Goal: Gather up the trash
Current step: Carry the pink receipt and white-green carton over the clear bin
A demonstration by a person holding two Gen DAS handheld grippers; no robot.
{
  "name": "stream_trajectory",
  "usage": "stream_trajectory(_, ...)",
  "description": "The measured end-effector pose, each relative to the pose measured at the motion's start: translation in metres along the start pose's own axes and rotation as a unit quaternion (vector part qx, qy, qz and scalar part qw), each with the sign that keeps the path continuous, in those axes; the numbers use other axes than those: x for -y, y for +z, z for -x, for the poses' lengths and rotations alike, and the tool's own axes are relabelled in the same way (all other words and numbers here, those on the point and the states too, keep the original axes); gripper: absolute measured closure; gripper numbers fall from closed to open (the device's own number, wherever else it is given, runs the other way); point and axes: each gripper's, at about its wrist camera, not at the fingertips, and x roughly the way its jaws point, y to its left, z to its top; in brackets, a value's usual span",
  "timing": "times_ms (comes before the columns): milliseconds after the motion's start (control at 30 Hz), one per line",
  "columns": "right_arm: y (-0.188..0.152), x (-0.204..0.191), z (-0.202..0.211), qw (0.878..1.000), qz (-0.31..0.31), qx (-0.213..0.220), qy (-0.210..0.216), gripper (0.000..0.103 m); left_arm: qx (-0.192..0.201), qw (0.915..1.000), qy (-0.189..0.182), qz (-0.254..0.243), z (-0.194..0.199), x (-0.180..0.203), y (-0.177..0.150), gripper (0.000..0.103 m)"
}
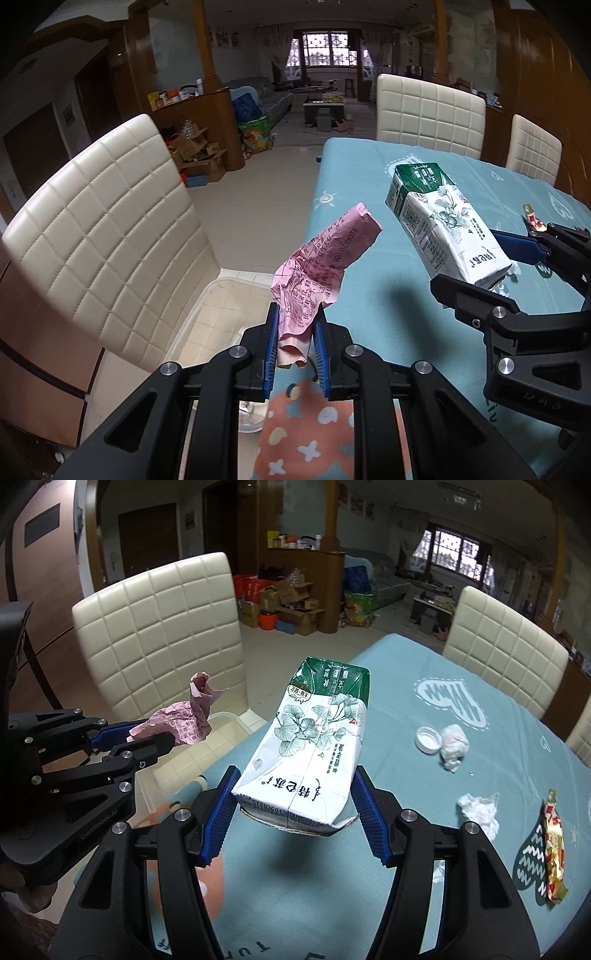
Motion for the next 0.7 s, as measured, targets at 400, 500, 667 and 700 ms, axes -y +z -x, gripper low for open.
stream_trajectory(400,0.023,-0.034,-0.011,0.999,0.042,0.009,0.030,0.040,0.006,0.9990,0.029,0.034,0.008,-0.036,-0.004,0.085)
stream_trajectory(500,0.028,-0.042,-0.014,0.998,0.050,0.011,0.034,0.040,0.009,0.9985,0.035,0.040,0.010,-0.043,-0.004,0.085)
stream_trajectory(667,0.036,-0.050,-0.022,0.997,0.057,0.011,0.042,0.040,0.007,0.9978,0.044,0.050,0.007,-0.054,-0.003,0.085)
stream_trajectory(700,0.036,-0.050,-0.023,0.997,0.059,0.011,0.042,0.040,0.007,0.9976,0.046,0.052,0.006,-0.057,-0.003,0.085)
